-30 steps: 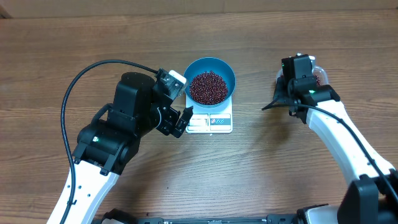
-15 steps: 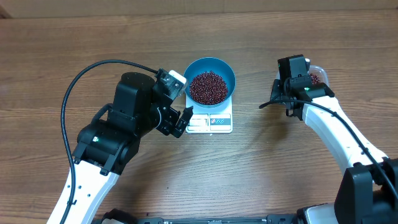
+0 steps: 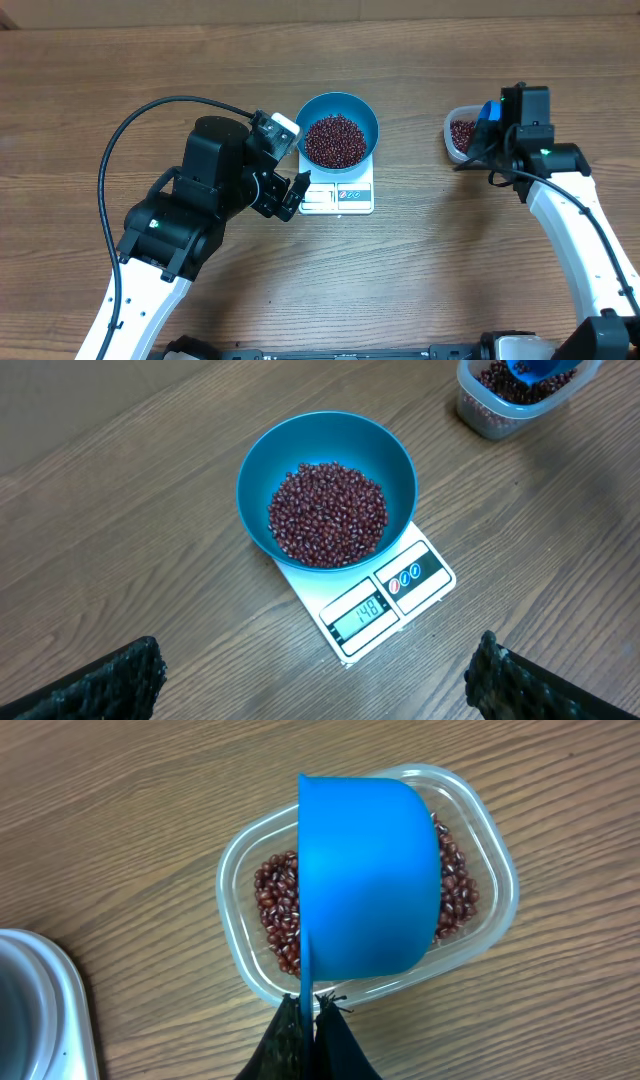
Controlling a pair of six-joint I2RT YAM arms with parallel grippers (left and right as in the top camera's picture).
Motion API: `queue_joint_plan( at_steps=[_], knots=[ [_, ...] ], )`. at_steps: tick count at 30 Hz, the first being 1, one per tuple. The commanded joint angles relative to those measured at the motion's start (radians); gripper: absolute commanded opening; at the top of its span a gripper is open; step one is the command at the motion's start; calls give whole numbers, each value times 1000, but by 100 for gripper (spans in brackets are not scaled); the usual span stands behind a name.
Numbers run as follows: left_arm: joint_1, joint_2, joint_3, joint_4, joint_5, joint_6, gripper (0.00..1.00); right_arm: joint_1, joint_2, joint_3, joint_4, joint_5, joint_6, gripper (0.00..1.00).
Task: Scoop item into bowl and weigh 150g on scale
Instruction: 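Dip the scoop into the tub and pick up a few beans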
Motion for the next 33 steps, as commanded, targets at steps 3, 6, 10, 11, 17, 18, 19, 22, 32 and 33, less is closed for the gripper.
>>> queue_joint_plan(
  at_steps=[3,6,10,11,17,18,19,22,32,33],
  knots=[
    [5,0,3,0,11,-11,100,-66,-22,17,24,-202,3,4],
    [5,0,3,0,11,-11,100,-98,-22,17,38,-290,-7,4],
    [5,0,3,0,11,-11,99,-114,-24,18,90,-432,-148,4],
    [5,0,3,0,11,-11,99,-114,-26,18,98,-450,-175,4],
    [5,0,3,0,11,-11,99,-114,-48,18,124,-470,-327,4],
    [5,0,3,0,11,-11,100,-114,-50,18,124,-473,-347,4],
    [5,0,3,0,11,-11,100,-114,-51,18,124,-488,-384,4],
    [5,0,3,0,11,-11,100,-114,-53,18,124,-532,-460,4],
    [5,0,3,0,11,-11,100,-114,-53,18,108,-472,-614,4],
    [5,0,3,0,11,-11,99,-114,-53,18,103,-454,-614,4]
  ],
)
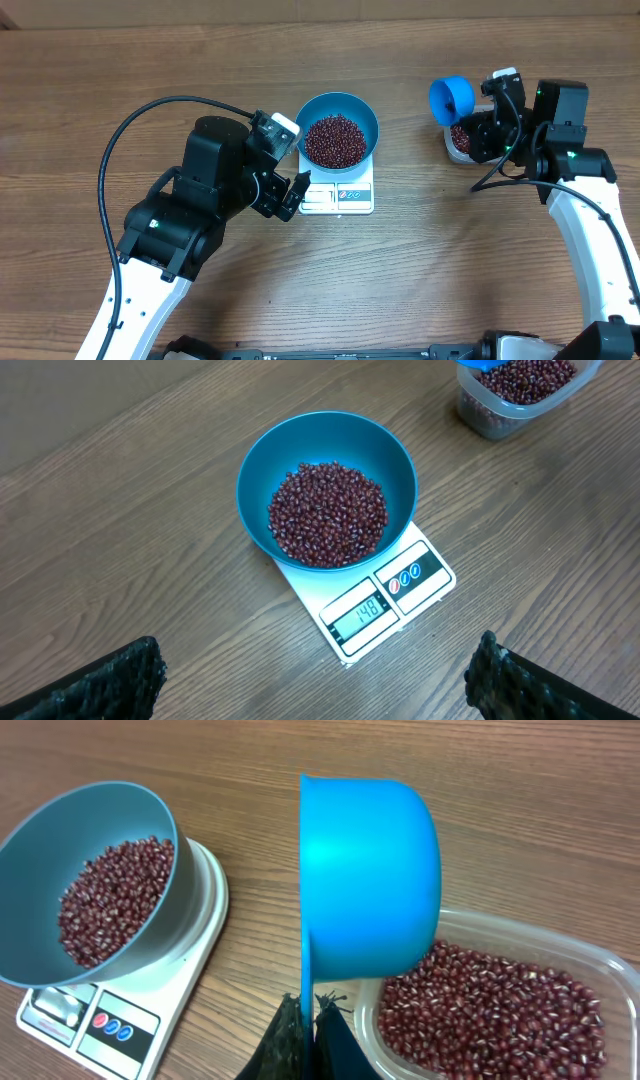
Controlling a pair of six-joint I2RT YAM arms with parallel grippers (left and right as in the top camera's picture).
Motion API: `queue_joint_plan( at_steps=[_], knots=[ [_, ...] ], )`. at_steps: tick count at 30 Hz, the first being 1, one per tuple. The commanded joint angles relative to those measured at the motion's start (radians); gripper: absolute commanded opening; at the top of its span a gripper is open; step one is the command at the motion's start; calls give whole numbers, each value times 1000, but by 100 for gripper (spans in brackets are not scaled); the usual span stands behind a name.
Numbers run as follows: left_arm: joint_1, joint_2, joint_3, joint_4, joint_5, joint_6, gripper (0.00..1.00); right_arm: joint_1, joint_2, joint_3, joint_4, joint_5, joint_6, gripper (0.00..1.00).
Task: Scoop item into bowl and weigh 150g on scale
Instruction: 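Dip the scoop into the tub and pick up a few beans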
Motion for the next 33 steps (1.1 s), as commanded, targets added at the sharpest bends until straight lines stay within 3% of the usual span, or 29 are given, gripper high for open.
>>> queue_joint_plan(
  at_steps=[1,7,15,33],
  knots=[
    [5,0,3,0,11,-11,100,-6,-27,18,-10,79,-26,4],
    [5,0,3,0,11,-11,100,-6,-27,18,-27,99,-46,4],
    [5,0,3,1,11,-11,100,-6,-24,18,-87,276,-45,4],
    [5,0,3,1,11,-14,100,-6,160,14,-138,281,-41,4]
  ],
)
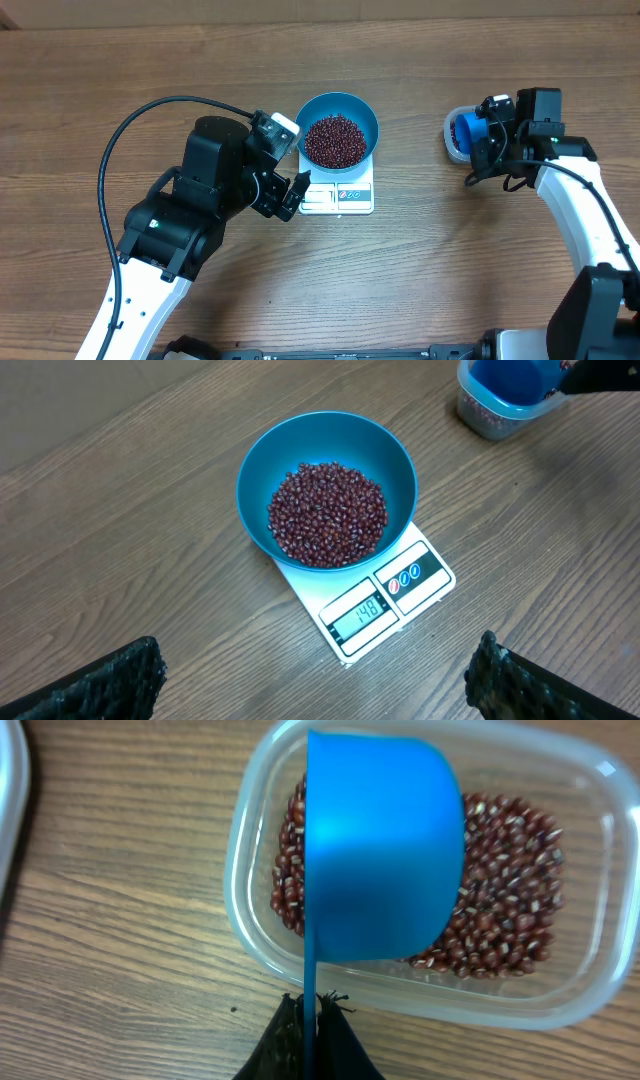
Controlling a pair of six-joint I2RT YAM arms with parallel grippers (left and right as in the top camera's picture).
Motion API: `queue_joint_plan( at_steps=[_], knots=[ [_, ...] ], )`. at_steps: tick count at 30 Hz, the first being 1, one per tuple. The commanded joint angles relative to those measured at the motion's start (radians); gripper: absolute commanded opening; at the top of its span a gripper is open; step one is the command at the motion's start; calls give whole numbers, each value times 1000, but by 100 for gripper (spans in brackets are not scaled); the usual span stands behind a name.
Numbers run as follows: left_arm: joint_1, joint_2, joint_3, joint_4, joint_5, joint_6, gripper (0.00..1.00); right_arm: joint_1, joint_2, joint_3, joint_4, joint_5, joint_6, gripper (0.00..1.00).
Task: Scoop item into bowl and weigh 150g on scale
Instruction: 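Dip the scoop into the tub and pick up a few beans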
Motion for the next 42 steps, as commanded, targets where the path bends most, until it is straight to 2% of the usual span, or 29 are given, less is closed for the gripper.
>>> queue_joint_plan(
  at_steps=[1,6,13,16,24,28,33,36,42],
  knots=[
    [5,0,3,1,11,-11,100,-6,3,14,3,8,0,4],
    [5,0,3,1,11,-11,100,-6,3,14,2,3,82,4],
    [5,0,3,1,11,-12,100,-6,3,14,2,-118,241,5],
    [5,0,3,1,11,-11,100,-7,3,14,2,-189,244,5],
    [5,0,3,0,11,-11,100,-24,3,14,13,-188,250,6],
    [5,0,3,1,11,-11,100,-112,3,14,32,-218,296,6],
    [5,0,3,1,11,-11,100,-280,3,14,45,-477,296,7],
    [5,0,3,1,11,-11,99,-353,3,14,39,-551,295,7],
    [5,0,3,1,11,-12,100,-379,3,14,13,-562,284,6]
  ],
)
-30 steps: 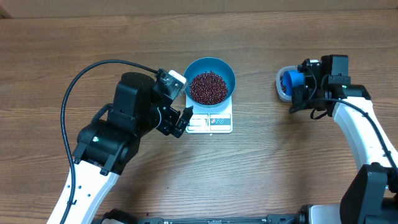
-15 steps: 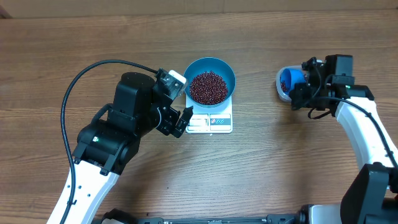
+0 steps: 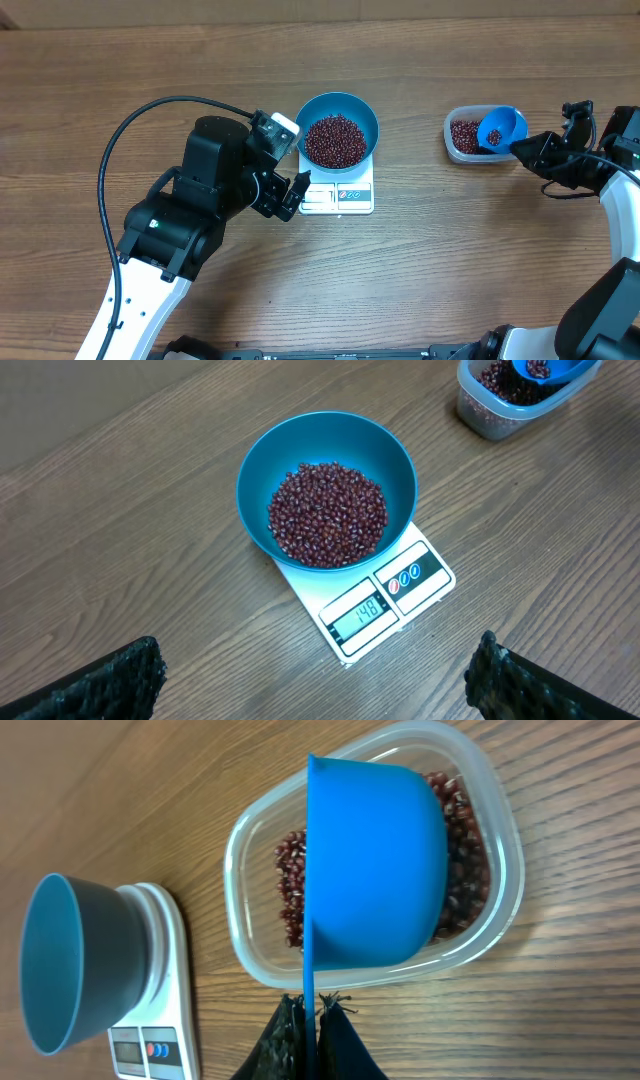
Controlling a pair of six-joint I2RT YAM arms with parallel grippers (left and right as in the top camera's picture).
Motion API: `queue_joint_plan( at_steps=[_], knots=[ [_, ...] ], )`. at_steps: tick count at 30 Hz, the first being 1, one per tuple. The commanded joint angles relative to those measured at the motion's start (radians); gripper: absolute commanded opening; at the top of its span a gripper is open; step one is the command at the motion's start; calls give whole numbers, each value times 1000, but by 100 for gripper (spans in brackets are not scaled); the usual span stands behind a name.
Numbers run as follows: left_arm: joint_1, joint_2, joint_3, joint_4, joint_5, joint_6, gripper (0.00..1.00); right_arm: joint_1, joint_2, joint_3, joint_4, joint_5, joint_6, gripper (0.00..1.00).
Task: Scoop item into bowl and weigh 150g on scale
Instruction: 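Dip the scoop into the tub and pick up a few beans, then carry the scoop over the teal bowl with the right gripper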
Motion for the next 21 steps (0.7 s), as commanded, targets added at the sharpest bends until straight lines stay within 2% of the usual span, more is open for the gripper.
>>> queue_joint_plan(
  at_steps=[1,10,16,21],
  knots=[
    [5,0,3,1,12,-11,99,-2,0,16,1,-42,-5,6],
    [5,0,3,0,11,-11,100,-2,-79,18,38,-251,-62,4],
    [5,0,3,1,12,-11,100,51,-252,18,59,-247,-88,4],
    [5,0,3,0,12,-12,100,163,-335,18,70,-215,-87,4]
  ],
)
